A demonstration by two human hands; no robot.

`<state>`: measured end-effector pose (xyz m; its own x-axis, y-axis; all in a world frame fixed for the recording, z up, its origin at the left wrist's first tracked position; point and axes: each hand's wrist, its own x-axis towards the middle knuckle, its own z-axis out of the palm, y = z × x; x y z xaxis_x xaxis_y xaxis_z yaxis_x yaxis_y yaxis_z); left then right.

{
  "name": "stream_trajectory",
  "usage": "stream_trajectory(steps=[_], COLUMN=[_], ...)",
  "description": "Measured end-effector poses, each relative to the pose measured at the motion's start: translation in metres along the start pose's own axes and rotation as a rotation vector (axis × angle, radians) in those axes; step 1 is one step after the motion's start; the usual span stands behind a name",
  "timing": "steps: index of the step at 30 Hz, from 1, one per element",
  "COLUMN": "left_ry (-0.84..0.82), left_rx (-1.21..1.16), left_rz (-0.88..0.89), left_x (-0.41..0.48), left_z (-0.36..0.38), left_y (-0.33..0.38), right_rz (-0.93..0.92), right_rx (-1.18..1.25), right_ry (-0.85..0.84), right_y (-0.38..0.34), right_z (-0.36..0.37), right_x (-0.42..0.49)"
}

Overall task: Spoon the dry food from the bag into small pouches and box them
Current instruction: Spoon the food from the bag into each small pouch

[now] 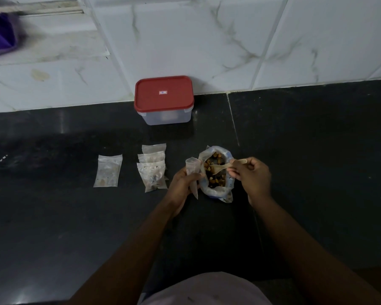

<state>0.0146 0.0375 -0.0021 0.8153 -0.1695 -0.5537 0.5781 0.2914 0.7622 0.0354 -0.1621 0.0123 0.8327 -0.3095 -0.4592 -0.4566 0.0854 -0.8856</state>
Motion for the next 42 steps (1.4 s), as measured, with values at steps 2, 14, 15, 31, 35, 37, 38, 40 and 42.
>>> stream_trajectory(steps=[2,14,15,31,35,37,38,40,42], left_ry=[-0.018,-0.011,-0.016,0.123,0.122,0.132,0.135,0.142,0.141], left_rx=[0.0,-0.008,-0.005,0.478,0.649,0.705,0.719,0.731,0.727], left_rz=[0.005,-0.004,-0.005,0.158,0.258,0.307,0.327,0.365,0.389], left_x=[-0.001,0.003,0.003,-0.001,-0.004,-0.004,-0.004,-0.004,-0.005], left_z=[0.0,-0.002,-0.003,-0.017,-0.017,-0.017,-0.016,-0.016,-0.015], left_y=[0.001,0.001,0.002,-0.004,-0.001,-0.001,-0.001,0.0,0.0], right_rz=[0.038,0.173,0.182,0.162,0.105,0.077,0.06,0.018,-0.023], right_rx=[0.036,0.174,0.176,0.369,0.404,0.397,0.382,0.333,0.268], right_ry=[0.018,0.015,0.017,0.026,-0.025,-0.071,-0.094,-0.137,-0.166], right_y=[0.002,0.001,0.001,-0.014,-0.028,-0.034,-0.037,-0.039,-0.038], right_z=[0.001,-0.001,-0.001,-0.007,-0.005,-0.003,-0.002,0.001,0.005], right_x=[0.003,0.006,0.007,-0.005,-0.013,-0.018,-0.02,-0.025,-0.029])
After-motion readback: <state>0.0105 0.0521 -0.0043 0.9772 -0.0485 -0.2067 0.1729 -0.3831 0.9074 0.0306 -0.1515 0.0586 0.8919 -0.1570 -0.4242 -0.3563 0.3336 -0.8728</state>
